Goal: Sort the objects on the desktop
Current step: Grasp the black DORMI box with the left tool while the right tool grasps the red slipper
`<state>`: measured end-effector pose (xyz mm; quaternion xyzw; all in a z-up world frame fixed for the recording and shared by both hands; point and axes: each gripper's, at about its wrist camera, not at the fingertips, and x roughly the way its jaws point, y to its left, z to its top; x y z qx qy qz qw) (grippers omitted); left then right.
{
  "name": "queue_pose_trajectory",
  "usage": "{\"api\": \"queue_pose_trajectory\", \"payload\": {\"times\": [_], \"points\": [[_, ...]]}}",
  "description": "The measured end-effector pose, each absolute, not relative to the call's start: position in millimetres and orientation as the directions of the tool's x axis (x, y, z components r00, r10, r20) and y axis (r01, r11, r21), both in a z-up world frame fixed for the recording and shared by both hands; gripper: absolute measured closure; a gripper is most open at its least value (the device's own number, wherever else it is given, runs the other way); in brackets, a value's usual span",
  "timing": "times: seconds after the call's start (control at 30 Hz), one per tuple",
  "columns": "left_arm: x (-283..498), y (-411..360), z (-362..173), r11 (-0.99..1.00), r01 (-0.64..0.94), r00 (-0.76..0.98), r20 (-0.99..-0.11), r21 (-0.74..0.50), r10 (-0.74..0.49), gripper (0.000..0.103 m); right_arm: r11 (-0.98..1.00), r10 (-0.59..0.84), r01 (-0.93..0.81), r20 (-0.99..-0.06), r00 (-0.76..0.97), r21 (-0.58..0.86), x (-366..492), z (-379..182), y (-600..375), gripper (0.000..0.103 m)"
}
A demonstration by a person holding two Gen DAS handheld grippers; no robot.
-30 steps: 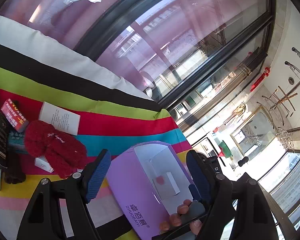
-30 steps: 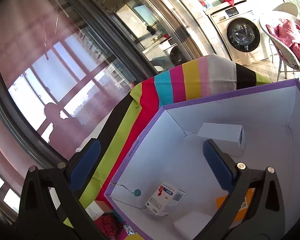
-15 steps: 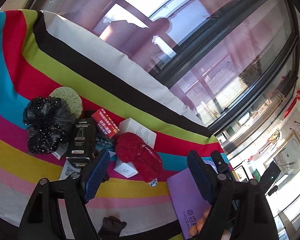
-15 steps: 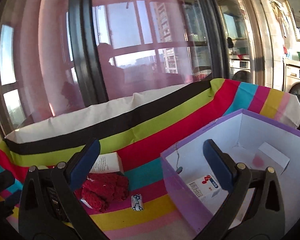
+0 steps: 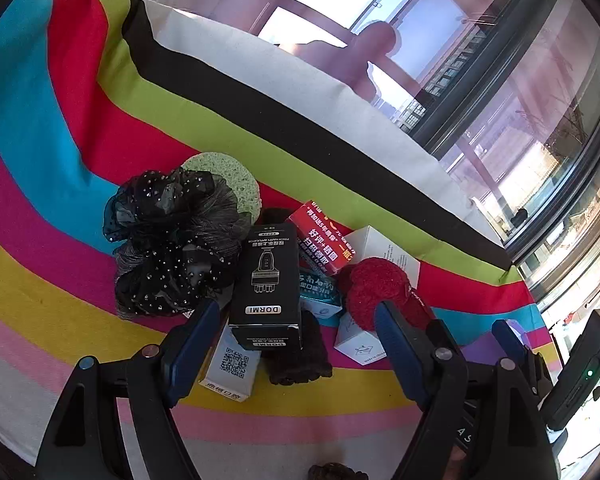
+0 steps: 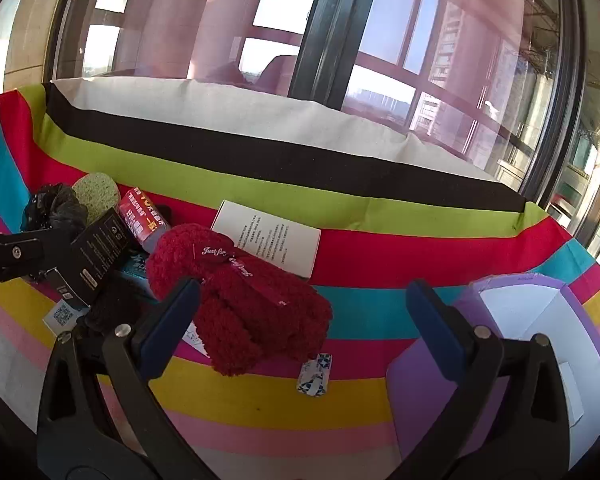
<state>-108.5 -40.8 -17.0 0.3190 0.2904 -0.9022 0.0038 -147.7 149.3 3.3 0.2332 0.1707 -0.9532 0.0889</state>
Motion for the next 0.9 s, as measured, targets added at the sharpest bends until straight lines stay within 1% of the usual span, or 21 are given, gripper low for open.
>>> {"api": "queue_pose_trajectory", "payload": {"times": [0.2,0.3,0.37,0.43,0.47,0.5,0.53,0.6,0.67,0.73,0.77,0.87,0.9], "points": [[-122,-34,-31,-0.847,0.214,-0.788,-0.598,-0.487,0.145,0.023,-0.895,-0.068,0.271,-0.492,-0.868,-0.353,-153,-12,140,0.001],[-126,-29,-36,-0.866,0.222,-0.781,-0.613,-0.448,0.117,0.026,-0.885,-0.063,0.284,-0.51,-0.858,-0.368,-158,-21,137,0.001],[-129,-25,-38,-0.879,0.209,-0.776,-0.619,-0.429,0.118,0.032,-0.887,-0.076,0.3,-0.532,-0.844,-0.35,-164,-27,138,0.001],[-129,-23,-39,-0.888,0.211,-0.774,-0.624,-0.408,0.103,0.046,-0.89,-0.099,0.322,-0.552,-0.828,-0.323,-170,-28,140,0.001],[-128,-23,-40,-0.892,0.214,-0.775,-0.626,-0.398,0.094,0.05,-0.895,-0.103,0.318,-0.548,-0.83,-0.314,-172,-27,141,0.001],[-127,-23,-40,-0.894,0.214,-0.776,-0.625,-0.393,0.088,0.056,-0.898,-0.107,0.318,-0.55,-0.828,-0.303,-173,-27,143,0.001],[-126,-23,-41,-0.896,0.213,-0.777,-0.624,-0.391,0.088,0.059,-0.901,-0.12,0.327,-0.561,-0.819,-0.285,-176,-27,145,0.001],[-123,-24,-42,-0.897,0.218,-0.779,-0.622,-0.385,0.077,0.061,-0.905,-0.146,0.345,-0.581,-0.801,-0.249,-181,-28,147,0.001],[-121,-23,-43,-0.901,0.219,-0.782,-0.62,-0.375,0.068,0.061,-0.907,-0.174,0.363,-0.595,-0.785,-0.215,-184,-28,149,0.005],[-118,-21,-42,-0.906,0.222,-0.785,-0.617,-0.361,0.054,0.062,-0.902,-0.208,0.39,-0.605,-0.769,-0.185,-187,-29,150,0.015],[-117,-19,-42,-0.91,0.224,-0.785,-0.618,-0.35,0.044,0.062,-0.9,-0.218,0.398,-0.607,-0.764,-0.178,-187,-29,150,0.017],[-116,-15,-41,-0.919,0.223,-0.793,-0.609,-0.325,0.023,0.062,-0.892,-0.232,0.415,-0.607,-0.76,-0.178,-185,-29,147,0.028],[-111,-13,-39,-0.921,0.225,-0.795,-0.606,-0.317,0.015,0.063,-0.89,-0.234,0.418,-0.606,-0.761,-0.182,-185,-29,146,0.038]]}}
